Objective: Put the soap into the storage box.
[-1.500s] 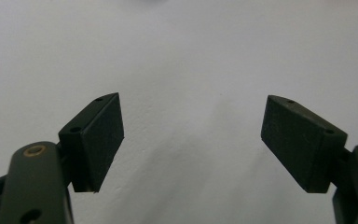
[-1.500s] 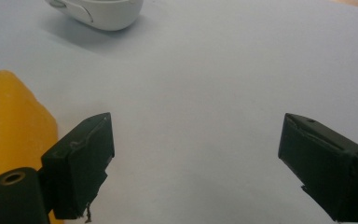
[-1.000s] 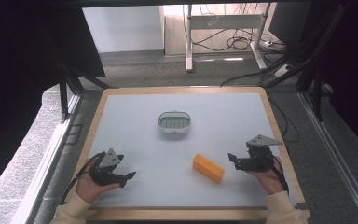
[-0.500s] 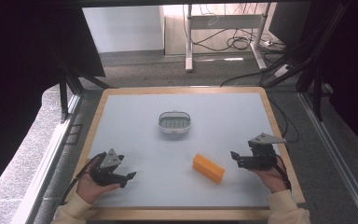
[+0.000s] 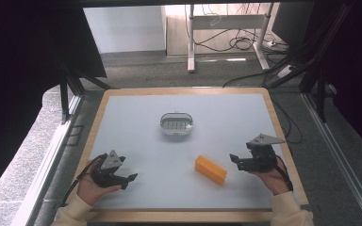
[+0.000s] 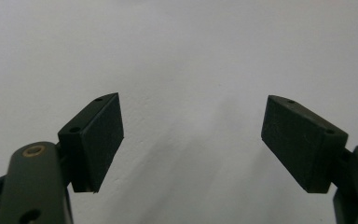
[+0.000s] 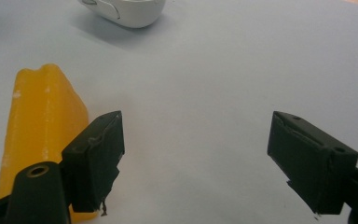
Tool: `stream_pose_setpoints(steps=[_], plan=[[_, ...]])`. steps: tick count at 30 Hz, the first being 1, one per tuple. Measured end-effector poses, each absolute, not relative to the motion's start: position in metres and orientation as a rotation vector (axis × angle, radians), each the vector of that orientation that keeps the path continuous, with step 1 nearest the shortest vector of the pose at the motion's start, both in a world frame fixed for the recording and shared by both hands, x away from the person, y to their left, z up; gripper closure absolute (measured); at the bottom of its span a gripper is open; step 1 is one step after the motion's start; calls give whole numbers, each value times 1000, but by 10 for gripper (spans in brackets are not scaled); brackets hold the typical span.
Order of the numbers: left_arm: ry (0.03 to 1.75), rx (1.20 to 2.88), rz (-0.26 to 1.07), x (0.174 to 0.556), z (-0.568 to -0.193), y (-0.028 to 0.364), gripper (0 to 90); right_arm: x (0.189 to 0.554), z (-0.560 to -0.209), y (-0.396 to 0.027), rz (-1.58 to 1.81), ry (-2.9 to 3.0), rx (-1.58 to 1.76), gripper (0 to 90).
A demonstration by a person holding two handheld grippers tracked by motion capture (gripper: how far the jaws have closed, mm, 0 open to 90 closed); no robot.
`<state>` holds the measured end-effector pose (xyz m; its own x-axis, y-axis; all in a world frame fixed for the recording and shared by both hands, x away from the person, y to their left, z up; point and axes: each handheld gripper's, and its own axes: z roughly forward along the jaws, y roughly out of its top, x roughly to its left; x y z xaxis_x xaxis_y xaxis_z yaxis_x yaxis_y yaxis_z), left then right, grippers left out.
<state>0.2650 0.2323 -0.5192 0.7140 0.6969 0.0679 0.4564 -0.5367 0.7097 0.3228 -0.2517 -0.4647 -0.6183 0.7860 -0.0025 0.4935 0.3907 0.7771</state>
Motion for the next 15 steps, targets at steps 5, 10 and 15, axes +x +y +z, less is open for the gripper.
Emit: stream_pose_setpoints(steps=[5,10,15], plan=[[870,2235,452,265,-519,231,209,319,-457,-248,1089,2290,1078,195],[872,2235,452,265,-519,232,208,318,-452,-245,1088,2300,1060,197],[869,2244,450,265,-520,231,208,315,-446,-239,1089,2310,1041,198]])
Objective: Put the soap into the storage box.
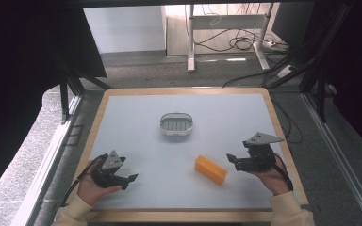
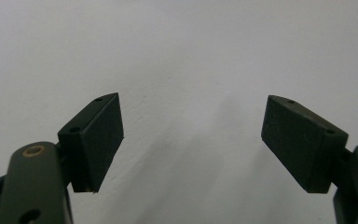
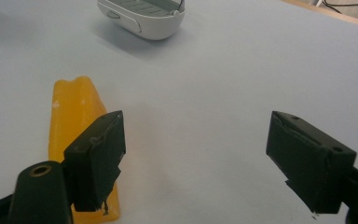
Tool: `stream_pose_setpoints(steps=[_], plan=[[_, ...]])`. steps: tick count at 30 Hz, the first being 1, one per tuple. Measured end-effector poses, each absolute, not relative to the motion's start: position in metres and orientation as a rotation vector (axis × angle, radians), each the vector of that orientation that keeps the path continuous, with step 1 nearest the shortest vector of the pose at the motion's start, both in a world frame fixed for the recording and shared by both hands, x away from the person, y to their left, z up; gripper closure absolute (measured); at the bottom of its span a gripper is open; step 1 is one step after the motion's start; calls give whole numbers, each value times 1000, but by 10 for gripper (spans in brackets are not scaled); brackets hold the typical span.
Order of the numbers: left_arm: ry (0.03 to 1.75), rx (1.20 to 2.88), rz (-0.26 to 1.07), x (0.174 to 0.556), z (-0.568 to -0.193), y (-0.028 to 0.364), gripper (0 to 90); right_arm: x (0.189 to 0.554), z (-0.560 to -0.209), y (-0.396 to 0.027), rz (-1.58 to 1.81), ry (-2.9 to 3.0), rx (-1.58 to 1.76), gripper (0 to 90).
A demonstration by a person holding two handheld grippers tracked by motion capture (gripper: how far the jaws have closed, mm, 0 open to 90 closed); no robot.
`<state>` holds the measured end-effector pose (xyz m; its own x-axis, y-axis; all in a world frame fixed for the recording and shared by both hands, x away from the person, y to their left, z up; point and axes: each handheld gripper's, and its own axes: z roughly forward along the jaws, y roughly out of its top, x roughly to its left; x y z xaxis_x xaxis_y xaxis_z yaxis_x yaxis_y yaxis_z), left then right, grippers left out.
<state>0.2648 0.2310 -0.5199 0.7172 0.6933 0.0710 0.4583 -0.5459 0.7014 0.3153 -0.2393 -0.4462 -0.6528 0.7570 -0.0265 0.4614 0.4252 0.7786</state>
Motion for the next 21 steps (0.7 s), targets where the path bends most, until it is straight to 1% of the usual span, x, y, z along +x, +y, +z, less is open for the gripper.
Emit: stream_pose_setpoints(steps=[11,21], plan=[[872,2241,445,265,-520,230,208,312,-434,-227,1051,2367,997,203],[875,2238,450,265,-519,231,209,316,-431,-211,1013,2444,952,206]])
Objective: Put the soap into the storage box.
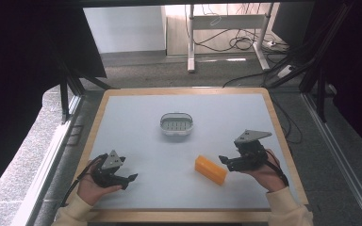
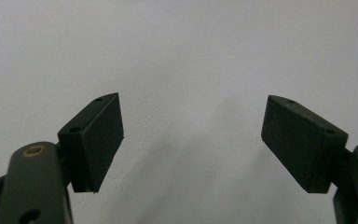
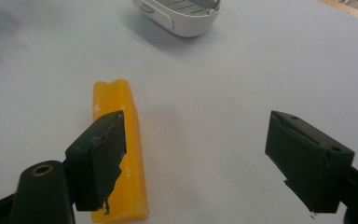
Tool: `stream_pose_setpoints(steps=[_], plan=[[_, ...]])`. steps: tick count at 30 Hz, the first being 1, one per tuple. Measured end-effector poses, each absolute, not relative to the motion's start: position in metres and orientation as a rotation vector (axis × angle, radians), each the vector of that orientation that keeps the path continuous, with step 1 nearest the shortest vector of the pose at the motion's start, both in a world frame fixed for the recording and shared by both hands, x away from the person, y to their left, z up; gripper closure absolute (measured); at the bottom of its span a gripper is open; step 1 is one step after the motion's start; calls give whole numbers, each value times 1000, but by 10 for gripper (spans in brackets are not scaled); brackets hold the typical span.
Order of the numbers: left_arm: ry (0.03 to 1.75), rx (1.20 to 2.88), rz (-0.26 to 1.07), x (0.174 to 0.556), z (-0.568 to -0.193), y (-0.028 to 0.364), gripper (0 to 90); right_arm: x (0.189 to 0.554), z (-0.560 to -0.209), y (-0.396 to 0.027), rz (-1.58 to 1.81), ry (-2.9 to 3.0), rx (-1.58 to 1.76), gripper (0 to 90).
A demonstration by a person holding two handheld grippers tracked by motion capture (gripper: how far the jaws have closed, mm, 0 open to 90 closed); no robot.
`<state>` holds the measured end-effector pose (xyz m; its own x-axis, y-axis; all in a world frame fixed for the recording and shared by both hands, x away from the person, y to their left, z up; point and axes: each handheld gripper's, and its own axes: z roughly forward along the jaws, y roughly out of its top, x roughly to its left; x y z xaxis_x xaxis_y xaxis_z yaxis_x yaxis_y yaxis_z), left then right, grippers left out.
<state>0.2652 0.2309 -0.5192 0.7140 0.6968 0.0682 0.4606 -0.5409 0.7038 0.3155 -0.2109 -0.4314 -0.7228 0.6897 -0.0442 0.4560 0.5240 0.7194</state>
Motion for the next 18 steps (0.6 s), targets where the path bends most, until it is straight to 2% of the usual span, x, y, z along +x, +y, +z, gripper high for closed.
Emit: stream_pose_setpoints(steps=[18], plan=[[869,2245,448,265,-519,230,208,318,-426,-183,875,2578,894,214]])
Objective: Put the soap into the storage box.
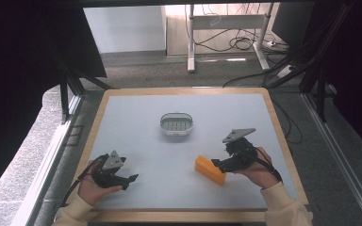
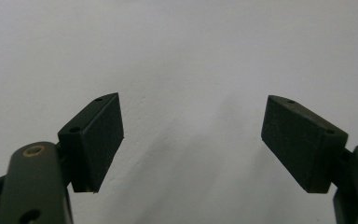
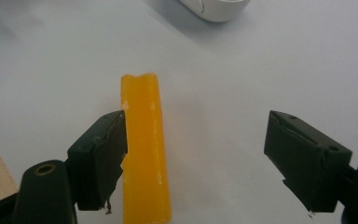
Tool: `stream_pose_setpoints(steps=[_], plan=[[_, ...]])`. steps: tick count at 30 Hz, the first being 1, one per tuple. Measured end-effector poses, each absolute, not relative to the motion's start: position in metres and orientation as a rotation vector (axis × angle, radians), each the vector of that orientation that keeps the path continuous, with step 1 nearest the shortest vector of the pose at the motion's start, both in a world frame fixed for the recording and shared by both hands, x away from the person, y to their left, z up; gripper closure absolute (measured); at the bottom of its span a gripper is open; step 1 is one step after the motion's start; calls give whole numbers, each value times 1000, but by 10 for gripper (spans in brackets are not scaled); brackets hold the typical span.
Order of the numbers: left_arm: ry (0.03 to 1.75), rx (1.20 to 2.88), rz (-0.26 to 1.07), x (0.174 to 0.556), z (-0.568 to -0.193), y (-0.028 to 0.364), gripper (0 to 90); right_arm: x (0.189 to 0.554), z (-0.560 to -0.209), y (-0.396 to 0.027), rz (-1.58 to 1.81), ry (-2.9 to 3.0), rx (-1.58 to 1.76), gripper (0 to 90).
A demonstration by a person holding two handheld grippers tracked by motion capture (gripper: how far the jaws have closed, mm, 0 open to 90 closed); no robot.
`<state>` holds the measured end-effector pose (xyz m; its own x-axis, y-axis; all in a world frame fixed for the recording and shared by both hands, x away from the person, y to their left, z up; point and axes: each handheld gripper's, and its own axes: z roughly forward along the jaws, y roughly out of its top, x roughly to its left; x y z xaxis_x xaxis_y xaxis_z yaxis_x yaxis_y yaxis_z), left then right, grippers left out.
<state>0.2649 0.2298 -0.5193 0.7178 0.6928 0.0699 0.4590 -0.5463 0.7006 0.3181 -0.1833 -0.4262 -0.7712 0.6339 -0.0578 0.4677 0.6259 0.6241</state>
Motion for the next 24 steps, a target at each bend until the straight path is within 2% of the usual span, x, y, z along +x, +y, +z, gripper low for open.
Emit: stream_pose_setpoints(steps=[9,24], plan=[[861,2257,452,265,-519,230,208,323,-425,-173,788,2645,884,224],[862,2256,452,265,-519,230,209,333,-445,-153,635,2762,872,262]])
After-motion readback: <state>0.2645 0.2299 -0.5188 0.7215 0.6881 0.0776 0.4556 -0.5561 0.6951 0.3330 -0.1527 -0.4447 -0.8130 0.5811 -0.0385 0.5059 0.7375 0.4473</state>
